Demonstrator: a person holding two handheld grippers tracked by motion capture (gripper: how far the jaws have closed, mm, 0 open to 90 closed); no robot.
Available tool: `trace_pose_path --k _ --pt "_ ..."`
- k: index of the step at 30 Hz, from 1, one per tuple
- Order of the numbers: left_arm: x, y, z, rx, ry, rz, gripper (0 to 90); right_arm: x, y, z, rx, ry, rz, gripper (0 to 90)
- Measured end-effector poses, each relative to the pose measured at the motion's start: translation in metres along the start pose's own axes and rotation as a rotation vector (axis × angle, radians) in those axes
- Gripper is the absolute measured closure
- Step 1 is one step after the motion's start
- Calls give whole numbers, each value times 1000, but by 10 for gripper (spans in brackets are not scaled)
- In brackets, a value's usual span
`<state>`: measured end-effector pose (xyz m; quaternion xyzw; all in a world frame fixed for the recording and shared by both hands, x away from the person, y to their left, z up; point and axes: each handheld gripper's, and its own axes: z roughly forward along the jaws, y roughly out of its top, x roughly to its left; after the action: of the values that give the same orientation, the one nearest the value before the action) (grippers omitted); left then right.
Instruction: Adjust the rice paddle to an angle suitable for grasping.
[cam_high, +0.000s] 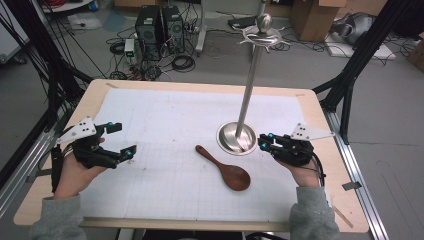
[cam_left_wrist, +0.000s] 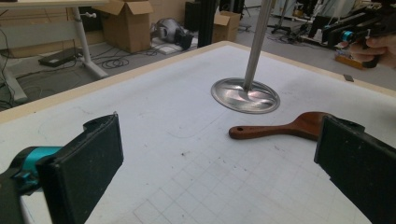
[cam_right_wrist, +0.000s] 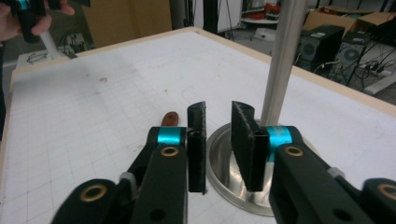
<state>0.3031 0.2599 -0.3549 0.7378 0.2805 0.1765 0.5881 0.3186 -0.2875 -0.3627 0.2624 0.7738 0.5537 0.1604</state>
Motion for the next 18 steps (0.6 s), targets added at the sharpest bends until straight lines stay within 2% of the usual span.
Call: trace_pose_path --k 8,18 --pt "1 -4 -2 12 12 -7 18 4 -1 16 32 12 -18 888" --pt "1 -7 -5 25 22 -10 18 7 -3 38 64 27 -17 893"
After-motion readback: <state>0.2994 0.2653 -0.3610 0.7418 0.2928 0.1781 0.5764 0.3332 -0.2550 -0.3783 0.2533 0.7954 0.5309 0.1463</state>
